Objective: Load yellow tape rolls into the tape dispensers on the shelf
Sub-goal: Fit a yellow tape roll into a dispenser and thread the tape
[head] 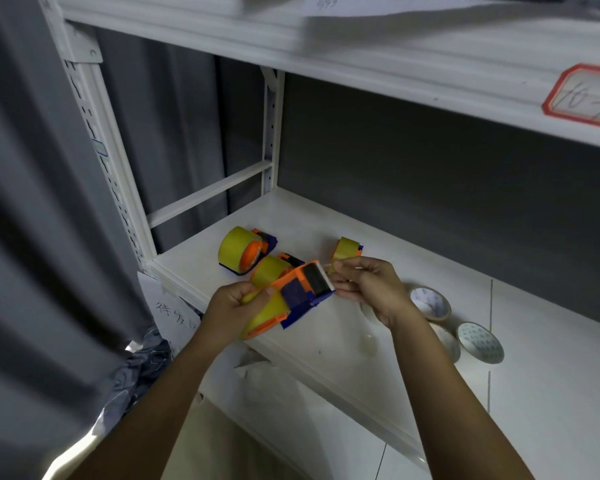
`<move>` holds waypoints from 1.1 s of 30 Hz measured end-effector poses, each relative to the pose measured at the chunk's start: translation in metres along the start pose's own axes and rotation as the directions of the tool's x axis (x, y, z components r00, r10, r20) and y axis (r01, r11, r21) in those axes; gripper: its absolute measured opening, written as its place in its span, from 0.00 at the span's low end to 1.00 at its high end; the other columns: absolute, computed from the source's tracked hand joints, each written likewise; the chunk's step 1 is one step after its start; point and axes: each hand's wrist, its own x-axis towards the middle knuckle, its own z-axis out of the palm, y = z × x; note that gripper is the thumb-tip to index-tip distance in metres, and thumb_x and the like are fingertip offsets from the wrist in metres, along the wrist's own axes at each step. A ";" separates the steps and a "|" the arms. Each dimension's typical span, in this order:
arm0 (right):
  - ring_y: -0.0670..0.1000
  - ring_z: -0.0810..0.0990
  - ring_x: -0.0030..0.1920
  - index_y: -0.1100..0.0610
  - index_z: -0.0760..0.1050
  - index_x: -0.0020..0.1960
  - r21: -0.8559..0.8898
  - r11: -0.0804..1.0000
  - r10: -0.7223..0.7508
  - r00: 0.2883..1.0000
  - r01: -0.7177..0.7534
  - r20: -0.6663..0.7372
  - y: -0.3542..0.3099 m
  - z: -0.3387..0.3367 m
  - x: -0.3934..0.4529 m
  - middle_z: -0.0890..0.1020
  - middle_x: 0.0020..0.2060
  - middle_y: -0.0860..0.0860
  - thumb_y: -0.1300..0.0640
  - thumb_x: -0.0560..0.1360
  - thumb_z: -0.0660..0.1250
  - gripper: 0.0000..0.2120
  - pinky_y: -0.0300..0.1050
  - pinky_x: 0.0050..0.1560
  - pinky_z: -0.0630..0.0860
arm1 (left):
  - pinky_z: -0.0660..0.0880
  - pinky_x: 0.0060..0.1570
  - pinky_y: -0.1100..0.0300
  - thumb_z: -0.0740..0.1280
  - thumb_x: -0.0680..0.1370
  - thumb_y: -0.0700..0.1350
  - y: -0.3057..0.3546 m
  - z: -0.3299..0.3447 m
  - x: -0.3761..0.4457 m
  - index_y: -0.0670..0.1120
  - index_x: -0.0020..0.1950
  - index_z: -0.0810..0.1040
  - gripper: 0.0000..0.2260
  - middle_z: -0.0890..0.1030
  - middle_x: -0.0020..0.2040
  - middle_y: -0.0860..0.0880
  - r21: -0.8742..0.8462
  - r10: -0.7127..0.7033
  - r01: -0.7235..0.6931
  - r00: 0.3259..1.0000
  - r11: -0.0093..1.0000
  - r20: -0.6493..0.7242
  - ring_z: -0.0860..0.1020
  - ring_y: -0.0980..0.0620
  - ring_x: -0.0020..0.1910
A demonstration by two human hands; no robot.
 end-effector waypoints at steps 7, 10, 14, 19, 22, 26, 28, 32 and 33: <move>0.51 0.84 0.39 0.61 0.81 0.43 -0.115 0.991 -0.068 0.998 0.068 0.004 -0.004 0.000 -0.001 0.84 0.38 0.56 0.60 0.77 0.65 0.07 0.42 0.41 0.82 | 0.75 0.54 0.46 0.62 0.79 0.47 0.006 -0.008 0.002 0.36 0.53 0.78 0.15 0.80 0.50 0.35 0.071 0.043 -0.060 0.975 0.996 0.219 0.79 0.39 0.49; 0.50 0.84 0.36 0.61 0.78 0.41 -0.139 0.987 -0.077 0.997 0.077 0.004 -0.007 0.003 -0.002 0.83 0.36 0.56 0.61 0.78 0.64 0.08 0.41 0.38 0.82 | 0.72 0.53 0.49 0.60 0.80 0.46 0.005 -0.011 0.004 0.33 0.55 0.74 0.16 0.76 0.49 0.32 0.104 0.037 -0.066 0.964 0.992 0.262 0.75 0.44 0.48; 0.53 0.85 0.36 0.60 0.74 0.42 -0.056 0.997 -0.059 0.998 0.059 -0.011 -0.007 0.004 -0.003 0.84 0.36 0.58 0.60 0.80 0.60 0.09 0.43 0.37 0.82 | 0.72 0.57 0.52 0.60 0.80 0.44 0.003 -0.013 0.005 0.38 0.54 0.76 0.11 0.77 0.51 0.38 0.110 0.000 -0.023 0.978 0.994 0.208 0.76 0.44 0.52; 0.56 0.85 0.38 0.60 0.73 0.42 -0.026 0.997 -0.079 0.997 0.079 0.000 -0.004 0.004 -0.002 0.84 0.34 0.57 0.61 0.79 0.60 0.08 0.46 0.39 0.83 | 0.74 0.45 0.57 0.63 0.79 0.47 -0.001 -0.008 0.004 0.53 0.40 0.77 0.09 0.79 0.42 0.49 0.120 0.025 -0.034 0.997 0.992 0.079 0.77 0.49 0.46; 0.58 0.85 0.40 0.59 0.75 0.47 0.035 0.996 -0.085 0.996 0.085 0.015 -0.007 0.000 0.000 0.85 0.37 0.57 0.58 0.76 0.67 0.04 0.47 0.40 0.83 | 0.73 0.38 0.61 0.67 0.75 0.52 0.001 -0.004 0.003 0.54 0.31 0.77 0.13 0.78 0.33 0.56 0.062 0.018 -0.015 0.999 0.998 -0.038 0.77 0.54 0.39; 0.59 0.84 0.47 0.55 0.74 0.56 0.172 0.985 0.009 0.999 -0.015 0.036 -0.006 -0.007 0.005 0.84 0.48 0.56 0.61 0.69 0.74 0.18 0.50 0.48 0.82 | 0.72 0.36 0.63 0.67 0.75 0.51 0.003 -0.009 0.003 0.53 0.30 0.78 0.14 0.78 0.30 0.58 -0.003 0.008 -0.009 0.999 1.000 -0.041 0.77 0.56 0.37; 0.58 0.84 0.50 0.54 0.74 0.58 0.264 0.963 0.047 0.997 -0.061 0.061 -0.004 -0.006 0.007 0.84 0.50 0.55 0.63 0.68 0.74 0.20 0.51 0.49 0.81 | 0.73 0.38 0.60 0.67 0.76 0.50 0.003 -0.011 0.004 0.48 0.32 0.77 0.13 0.77 0.32 0.53 -0.023 0.018 -0.019 0.999 1.000 -0.034 0.76 0.53 0.38; 0.55 0.84 0.47 0.54 0.74 0.56 0.386 0.914 0.118 0.992 -0.126 0.044 -0.002 0.002 0.010 0.83 0.47 0.53 0.65 0.69 0.72 0.18 0.47 0.41 0.82 | 0.73 0.40 0.58 0.67 0.76 0.48 0.003 -0.010 0.007 0.44 0.34 0.77 0.13 0.77 0.35 0.47 -0.011 0.022 -0.023 0.995 1.000 -0.093 0.77 0.51 0.39; 0.54 0.84 0.47 0.54 0.74 0.55 0.416 0.898 0.137 0.990 -0.143 0.045 -0.001 0.005 0.010 0.83 0.46 0.53 0.65 0.69 0.71 0.17 0.46 0.39 0.82 | 0.73 0.40 0.59 0.67 0.76 0.48 0.004 -0.009 0.008 0.46 0.32 0.77 0.13 0.77 0.34 0.48 -0.011 0.022 -0.023 0.994 1.000 -0.110 0.76 0.51 0.38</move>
